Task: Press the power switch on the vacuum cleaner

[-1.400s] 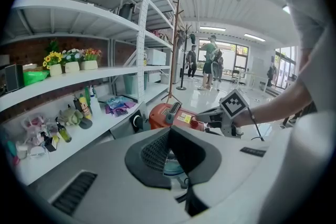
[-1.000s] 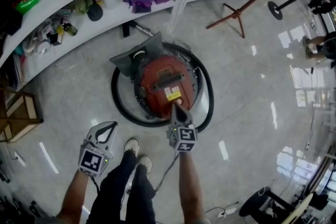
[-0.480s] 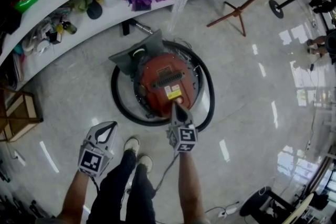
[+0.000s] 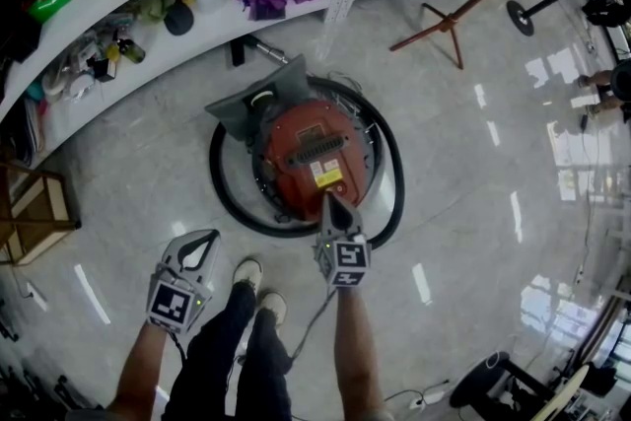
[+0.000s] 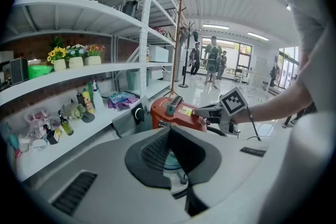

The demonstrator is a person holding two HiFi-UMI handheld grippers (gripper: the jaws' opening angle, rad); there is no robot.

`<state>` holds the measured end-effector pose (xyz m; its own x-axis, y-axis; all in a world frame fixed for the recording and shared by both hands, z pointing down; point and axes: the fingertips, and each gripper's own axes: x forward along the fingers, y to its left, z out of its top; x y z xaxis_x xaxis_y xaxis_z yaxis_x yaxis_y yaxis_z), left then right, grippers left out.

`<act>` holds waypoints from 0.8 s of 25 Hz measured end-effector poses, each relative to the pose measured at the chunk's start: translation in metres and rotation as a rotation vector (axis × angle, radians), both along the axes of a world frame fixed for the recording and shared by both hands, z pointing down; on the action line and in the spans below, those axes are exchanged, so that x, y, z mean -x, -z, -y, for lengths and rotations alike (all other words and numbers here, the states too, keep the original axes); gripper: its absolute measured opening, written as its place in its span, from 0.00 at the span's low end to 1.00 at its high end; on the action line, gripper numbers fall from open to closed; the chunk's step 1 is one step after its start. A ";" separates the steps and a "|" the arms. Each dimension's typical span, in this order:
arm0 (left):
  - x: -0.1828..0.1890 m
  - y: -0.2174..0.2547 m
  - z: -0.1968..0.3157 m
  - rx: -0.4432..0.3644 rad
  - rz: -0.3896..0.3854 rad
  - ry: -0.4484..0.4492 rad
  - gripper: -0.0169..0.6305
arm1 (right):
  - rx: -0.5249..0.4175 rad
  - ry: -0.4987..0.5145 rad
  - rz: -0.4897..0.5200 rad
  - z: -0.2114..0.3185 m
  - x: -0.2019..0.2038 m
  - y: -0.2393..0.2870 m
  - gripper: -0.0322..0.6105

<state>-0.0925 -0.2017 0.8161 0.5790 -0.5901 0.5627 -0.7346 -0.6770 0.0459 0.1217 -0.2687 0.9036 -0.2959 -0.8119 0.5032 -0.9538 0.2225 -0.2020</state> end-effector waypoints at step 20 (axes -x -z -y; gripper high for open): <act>0.001 -0.007 0.004 0.008 -0.014 0.004 0.04 | -0.010 0.011 -0.044 -0.001 0.005 -0.004 0.07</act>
<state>-0.0932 -0.2052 0.8228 0.5845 -0.5883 0.5589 -0.7367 -0.6734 0.0616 0.1163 -0.2681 0.9077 -0.2825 -0.8139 0.5077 -0.9592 0.2349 -0.1572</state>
